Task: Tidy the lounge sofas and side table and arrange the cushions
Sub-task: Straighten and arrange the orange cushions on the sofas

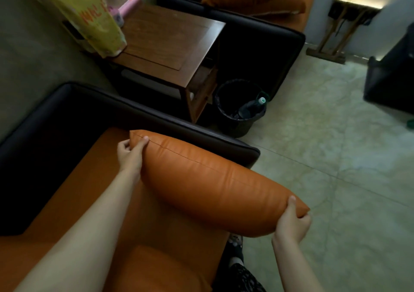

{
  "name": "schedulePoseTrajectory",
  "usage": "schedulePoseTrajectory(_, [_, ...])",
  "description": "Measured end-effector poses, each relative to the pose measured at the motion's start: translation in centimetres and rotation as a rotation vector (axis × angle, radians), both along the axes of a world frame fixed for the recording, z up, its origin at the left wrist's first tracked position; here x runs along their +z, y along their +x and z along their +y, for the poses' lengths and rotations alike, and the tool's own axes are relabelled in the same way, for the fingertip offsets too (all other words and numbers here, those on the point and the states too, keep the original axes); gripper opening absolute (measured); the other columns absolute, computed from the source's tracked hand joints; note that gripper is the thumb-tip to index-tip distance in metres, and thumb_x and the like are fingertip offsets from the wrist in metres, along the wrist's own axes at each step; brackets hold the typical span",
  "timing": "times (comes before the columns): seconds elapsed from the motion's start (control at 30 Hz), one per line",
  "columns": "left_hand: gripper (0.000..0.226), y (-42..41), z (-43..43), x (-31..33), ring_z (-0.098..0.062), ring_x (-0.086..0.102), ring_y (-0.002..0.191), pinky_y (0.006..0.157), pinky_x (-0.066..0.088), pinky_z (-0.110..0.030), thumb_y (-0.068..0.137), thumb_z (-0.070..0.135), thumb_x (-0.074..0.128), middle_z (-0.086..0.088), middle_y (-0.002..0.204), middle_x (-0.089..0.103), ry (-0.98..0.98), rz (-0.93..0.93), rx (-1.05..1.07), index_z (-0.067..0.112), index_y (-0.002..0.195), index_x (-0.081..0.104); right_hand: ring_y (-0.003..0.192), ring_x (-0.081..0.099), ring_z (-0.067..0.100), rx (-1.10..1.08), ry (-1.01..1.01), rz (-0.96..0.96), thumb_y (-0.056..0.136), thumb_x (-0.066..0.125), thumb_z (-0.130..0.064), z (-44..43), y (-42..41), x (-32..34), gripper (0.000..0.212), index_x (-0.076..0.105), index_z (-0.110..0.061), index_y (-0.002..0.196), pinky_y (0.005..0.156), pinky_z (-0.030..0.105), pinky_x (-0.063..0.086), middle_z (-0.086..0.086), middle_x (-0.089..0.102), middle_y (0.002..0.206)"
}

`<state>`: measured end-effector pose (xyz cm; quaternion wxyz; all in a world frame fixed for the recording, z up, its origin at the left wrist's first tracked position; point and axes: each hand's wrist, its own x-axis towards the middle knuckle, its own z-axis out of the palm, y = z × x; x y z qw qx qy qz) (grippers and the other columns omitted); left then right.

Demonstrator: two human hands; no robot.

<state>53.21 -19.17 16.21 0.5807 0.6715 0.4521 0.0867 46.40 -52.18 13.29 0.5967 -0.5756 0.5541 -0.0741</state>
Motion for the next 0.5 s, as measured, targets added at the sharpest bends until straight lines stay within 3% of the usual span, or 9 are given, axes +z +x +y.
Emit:
schedulePoseTrajectory(0.23, [0.056,0.4,0.3,-0.8,-0.029,0.048,0.12,0.093,0.039,-0.036,0.092,0.033,0.063,-0.013,0.137,0.047,0.057,0.085,-0.077,0.013,0.137,0.037,0.114,0.057,0.034,0.142,0.034,0.057,0.096,0.052,-0.044,-1.1,0.8,-1.6,0.049,0.046,-0.01,0.13,0.093,0.045,0.047,0.014,0.057,0.127])
schedulePoseTrajectory(0.37, [0.061,0.1,-0.6,-1.0,-0.035,0.044,0.127,0.102,0.037,-0.044,0.095,0.044,0.055,-0.014,0.143,0.043,0.079,0.146,-0.073,0.015,0.143,0.03,0.108,0.058,0.031,0.212,0.045,0.069,0.095,0.053,-0.045,-1.9,0.7,-2.1,0.047,0.048,-0.01,0.127,0.09,0.042,0.048,0.013,0.059,0.123])
schedulePoseTrajectory(0.5, [0.069,-0.6,-2.3,-0.9,-0.036,0.04,0.132,0.107,0.034,-0.046,0.095,0.05,0.05,-0.014,0.148,0.037,0.04,0.13,0.016,0.016,0.148,0.022,0.108,0.056,0.029,0.294,-0.114,0.094,0.093,0.059,-0.04,-2.5,0.8,-1.5,0.049,0.047,-0.009,0.128,0.09,0.043,0.046,0.01,0.057,0.123])
